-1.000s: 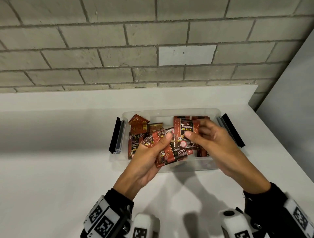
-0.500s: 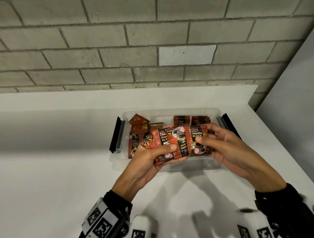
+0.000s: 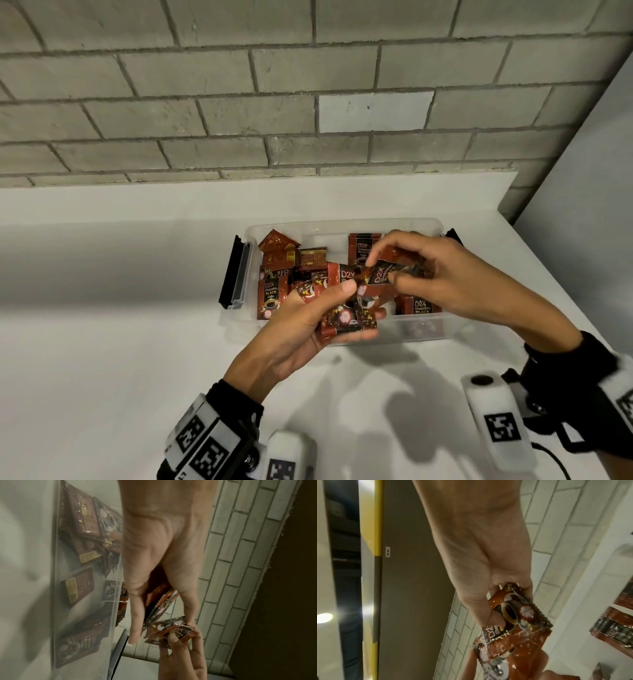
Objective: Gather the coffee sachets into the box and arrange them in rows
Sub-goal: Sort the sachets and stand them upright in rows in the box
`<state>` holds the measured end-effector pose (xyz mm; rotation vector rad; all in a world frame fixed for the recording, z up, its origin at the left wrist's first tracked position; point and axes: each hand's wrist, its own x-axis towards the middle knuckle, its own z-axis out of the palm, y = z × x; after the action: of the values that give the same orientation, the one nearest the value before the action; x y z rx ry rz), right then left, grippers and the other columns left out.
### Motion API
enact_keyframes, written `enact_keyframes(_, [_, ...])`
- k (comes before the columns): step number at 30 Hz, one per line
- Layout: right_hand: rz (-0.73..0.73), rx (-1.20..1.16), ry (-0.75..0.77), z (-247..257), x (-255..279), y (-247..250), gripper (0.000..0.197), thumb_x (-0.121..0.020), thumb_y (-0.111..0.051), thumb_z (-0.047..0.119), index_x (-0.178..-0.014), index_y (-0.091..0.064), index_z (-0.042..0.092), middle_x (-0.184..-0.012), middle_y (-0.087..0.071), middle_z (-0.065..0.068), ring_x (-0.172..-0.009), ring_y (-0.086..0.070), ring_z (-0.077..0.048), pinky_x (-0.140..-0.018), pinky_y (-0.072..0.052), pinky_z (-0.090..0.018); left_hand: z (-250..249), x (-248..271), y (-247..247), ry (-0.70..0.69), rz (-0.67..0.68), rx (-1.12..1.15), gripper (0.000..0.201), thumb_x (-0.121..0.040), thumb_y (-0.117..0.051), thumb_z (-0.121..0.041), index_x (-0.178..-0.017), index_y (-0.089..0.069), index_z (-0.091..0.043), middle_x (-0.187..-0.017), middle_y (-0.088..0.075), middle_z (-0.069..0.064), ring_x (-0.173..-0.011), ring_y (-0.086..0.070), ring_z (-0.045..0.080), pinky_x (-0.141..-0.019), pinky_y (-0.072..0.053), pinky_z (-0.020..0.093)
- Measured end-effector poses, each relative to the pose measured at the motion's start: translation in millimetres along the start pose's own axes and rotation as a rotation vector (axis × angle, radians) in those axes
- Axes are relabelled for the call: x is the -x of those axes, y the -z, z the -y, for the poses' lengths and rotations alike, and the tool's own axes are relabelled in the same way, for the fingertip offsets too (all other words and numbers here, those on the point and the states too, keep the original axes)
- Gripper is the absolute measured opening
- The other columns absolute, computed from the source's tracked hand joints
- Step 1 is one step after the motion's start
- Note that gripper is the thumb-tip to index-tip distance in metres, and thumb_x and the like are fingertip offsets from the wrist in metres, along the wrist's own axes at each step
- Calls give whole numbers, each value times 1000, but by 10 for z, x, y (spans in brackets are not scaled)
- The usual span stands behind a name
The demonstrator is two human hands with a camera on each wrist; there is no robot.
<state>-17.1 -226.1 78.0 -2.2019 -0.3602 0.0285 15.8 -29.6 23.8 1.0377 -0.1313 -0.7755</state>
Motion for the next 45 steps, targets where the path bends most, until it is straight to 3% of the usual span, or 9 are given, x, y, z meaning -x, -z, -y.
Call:
enact_keyframes(6, [123, 209, 114, 25, -124, 20, 41, -87, -60, 6, -114, -62, 37, -114, -59, 18, -111, -53, -5, -94, -46, -30, -32, 21, 13, 13, 52, 13, 37, -74, -75, -35, -105, -73, -15, -118, -64, 23, -103, -64, 42, -86, -52, 55])
enact_keyframes(9, [158, 263, 129, -25, -153, -23, 48, -90, -58, 8, -123, -56, 42, -130, -53, 22, -122, -46, 2, -102, -40, -20, -25, 16, 0, 15, 38, 18, 29, -85, -61, -16, -112, -65, -6, -115, -64, 27, -103, -62, 47, -86, -51, 57])
enact_keyframes(16, [-129, -298, -239, -229, -32, -53, 36, -87, -64, 9, -117, -58, 28, -100, -74, 3, -94, -69, -10, -81, -53, -21, -20, 7, 9, -59, -37, 233, 31, -72, -57, 10, -102, -55, 14, -100, -67, 31, -95, -67, 42, -81, -52, 59])
enact_keyframes(19, [-129, -531, -365, -244, 28, -175, 34, -84, -64, 12, -117, -60, 18, -101, -74, -3, -95, -70, -16, -84, -51, -25, 6, -27, -10, -56, -74, 192, 24, -67, -61, 12, -91, -60, 18, -88, -70, 27, -87, -70, 36, -81, -54, 53])
enact_keyframes(22, [-173, -625, -411, -259, 43, -279, 33, -79, -66, 20, -112, -65, 17, -101, -74, -2, -94, -69, -14, -89, -48, -34, 35, -61, -57, -39, -116, 150, 27, -66, -66, 9, -93, -67, 12, -100, -69, 28, -91, -69, 37, -82, -54, 50])
enact_keyframes(26, [-261, -694, -438, -272, 29, -285, 23, -83, -64, 9, -105, -67, 15, -89, -75, 0, -80, -69, -10, -92, -47, -41, 25, -52, -99, -42, -121, 185, 38, -71, -64, 2, -108, -60, 10, -105, -69, 25, -93, -69, 36, -80, -55, 49])
enact_keyframes(30, [-266, -721, -482, -295, 22, -219, 29, -80, -65, 6, -108, -65, 9, -101, -73, -10, -94, -67, -22, -98, -47, -49, -15, -23, -71, -11, -115, 280, 34, -80, -54, 6, -113, -52, 9, -108, -68, 25, -96, -68, 40, -78, -54, 55])
enact_keyframes(33, [-229, -753, -487, -294, 25, -235, 40, -72, -67, 10, -111, -64, 7, -107, -71, -13, -98, -66, -23, -95, -50, -48, -18, -21, -57, -35, -96, 216, 31, -77, -58, 7, -109, -57, 7, -110, -68, 23, -99, -67, 38, -79, -55, 52])
enact_keyframes(45, [-342, -777, -485, -414, 35, -160, 27, -85, -60, 0, -111, -63, 9, -110, -69, -14, -91, -67, -20, -74, -59, -30, -17, -40, 14, -55, -80, 108, 23, -73, -62, 8, -89, -73, -4, -99, -72, 19, -88, -71, 34, -71, -59, 45])
